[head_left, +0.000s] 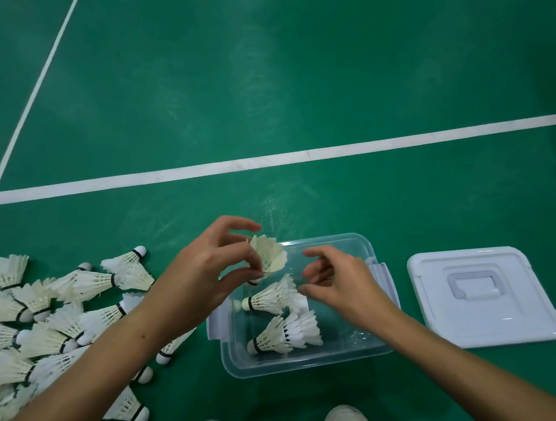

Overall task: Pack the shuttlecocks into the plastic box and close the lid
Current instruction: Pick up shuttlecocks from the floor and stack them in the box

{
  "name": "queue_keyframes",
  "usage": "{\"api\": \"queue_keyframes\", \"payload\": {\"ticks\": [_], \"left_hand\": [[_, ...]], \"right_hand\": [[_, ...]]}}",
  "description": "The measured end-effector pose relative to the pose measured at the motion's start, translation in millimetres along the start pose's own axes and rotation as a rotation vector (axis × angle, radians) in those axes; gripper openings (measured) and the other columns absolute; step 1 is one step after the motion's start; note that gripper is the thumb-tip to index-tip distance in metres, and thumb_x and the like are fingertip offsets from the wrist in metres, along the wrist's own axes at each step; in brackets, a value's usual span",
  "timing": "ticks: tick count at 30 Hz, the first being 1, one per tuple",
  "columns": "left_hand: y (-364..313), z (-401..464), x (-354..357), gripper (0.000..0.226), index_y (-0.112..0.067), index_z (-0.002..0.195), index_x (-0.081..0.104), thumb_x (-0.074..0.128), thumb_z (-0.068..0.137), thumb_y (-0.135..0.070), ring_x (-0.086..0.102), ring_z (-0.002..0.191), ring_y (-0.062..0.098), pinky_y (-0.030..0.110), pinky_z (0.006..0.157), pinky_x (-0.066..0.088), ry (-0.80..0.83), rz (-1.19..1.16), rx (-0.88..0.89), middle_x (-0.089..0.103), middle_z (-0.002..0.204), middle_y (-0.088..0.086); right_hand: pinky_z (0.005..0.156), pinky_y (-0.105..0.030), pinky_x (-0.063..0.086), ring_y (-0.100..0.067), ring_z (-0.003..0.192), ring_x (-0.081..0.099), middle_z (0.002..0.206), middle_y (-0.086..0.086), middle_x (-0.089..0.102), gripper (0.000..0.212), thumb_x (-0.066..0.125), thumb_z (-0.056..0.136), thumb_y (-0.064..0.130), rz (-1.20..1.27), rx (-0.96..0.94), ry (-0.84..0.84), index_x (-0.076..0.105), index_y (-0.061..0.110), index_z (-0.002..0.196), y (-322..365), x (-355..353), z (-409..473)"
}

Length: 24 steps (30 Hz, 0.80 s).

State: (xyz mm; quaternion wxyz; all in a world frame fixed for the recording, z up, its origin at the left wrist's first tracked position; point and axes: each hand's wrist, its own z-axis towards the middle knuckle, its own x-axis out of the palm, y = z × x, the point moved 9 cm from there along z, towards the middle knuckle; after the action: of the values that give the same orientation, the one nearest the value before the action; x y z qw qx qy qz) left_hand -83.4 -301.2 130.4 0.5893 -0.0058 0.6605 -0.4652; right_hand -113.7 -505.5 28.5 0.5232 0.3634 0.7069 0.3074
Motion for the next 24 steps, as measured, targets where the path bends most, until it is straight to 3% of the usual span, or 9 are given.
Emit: {"api": "queue_keyframes", "payload": {"ticks": [3, 6, 9, 17, 22, 24], "left_hand": [[-2.9, 14.0, 15.2, 0.005, -0.027, 0.09, 0.073, 0.075, 0.093, -0.032, 0.064, 0.112, 0.0, 0.036, 0.091, 0.056, 0.044, 0.025, 0.024, 0.054, 0.139, -0.012], [-8.7, 26.7, 31.0, 0.012, -0.031, 0.091, 0.071, 0.073, 0.091, -0.042, 0.066, 0.105, 0.003, 0.039, 0.089, 0.057, 0.089, 0.033, 0.053, 0.053, 0.135, -0.014], [-10.8, 35.9, 43.0, 0.017, -0.034, 0.098, 0.064, 0.078, 0.09, -0.041, 0.064, 0.1, 0.008, 0.038, 0.086, 0.057, 0.108, 0.018, 0.057, 0.05, 0.133, -0.016], [1.6, 32.5, 58.1, 0.048, -0.031, 0.127, 0.061, 0.086, 0.086, -0.031, 0.063, 0.113, 0.003, 0.023, 0.093, 0.055, 0.058, -0.148, -0.082, 0.052, 0.134, -0.016], [12.7, 12.1, 88.6, 0.054, -0.029, 0.137, 0.054, 0.081, 0.091, -0.025, 0.063, 0.105, 0.007, 0.033, 0.094, 0.058, 0.1, 0.025, -0.235, 0.042, 0.144, -0.012], [12.3, 10.5, 101.2, 0.046, -0.027, 0.134, 0.054, 0.077, 0.094, -0.024, 0.066, 0.103, 0.014, 0.037, 0.092, 0.058, 0.096, 0.094, -0.255, 0.047, 0.143, -0.008]], "right_hand": [[0.09, -0.028, 0.061, -0.006, 0.098, 0.071, 0.104, 0.01, 0.075, 0.058, 0.092, 0.079, 0.017, 0.101, -0.075, -0.071, 0.066, 0.022, 0.131, 23.5, -27.0, -11.7], [0.098, -0.024, 0.053, -0.004, 0.114, 0.062, 0.12, 0.017, 0.068, 0.061, 0.09, 0.081, 0.025, -0.071, -0.266, -0.11, 0.062, 0.028, 0.135, 52.3, -34.9, -17.6], [0.1, -0.031, 0.051, -0.003, 0.115, 0.057, 0.12, 0.018, 0.066, 0.06, 0.085, 0.087, 0.026, -0.207, -0.383, -0.087, 0.056, 0.031, 0.14, 61.1, -19.0, -16.2], [0.085, -0.036, 0.061, -0.006, 0.091, 0.068, 0.103, 0.013, 0.071, 0.062, 0.08, 0.092, 0.019, -0.279, -0.335, -0.178, 0.051, 0.028, 0.146, 33.5, -21.1, -19.6], [0.084, -0.026, 0.058, -0.012, 0.092, 0.067, 0.111, 0.003, 0.071, 0.067, 0.076, 0.093, 0.009, -0.427, -0.226, -0.166, 0.044, 0.023, 0.15, 0.4, -21.4, -21.9], [0.081, -0.031, 0.059, -0.019, 0.09, 0.067, 0.113, -0.003, 0.071, 0.067, 0.072, 0.092, 0.001, -0.506, -0.194, -0.142, 0.044, 0.019, 0.15, -6.8, -13.4, -17.2]]}}
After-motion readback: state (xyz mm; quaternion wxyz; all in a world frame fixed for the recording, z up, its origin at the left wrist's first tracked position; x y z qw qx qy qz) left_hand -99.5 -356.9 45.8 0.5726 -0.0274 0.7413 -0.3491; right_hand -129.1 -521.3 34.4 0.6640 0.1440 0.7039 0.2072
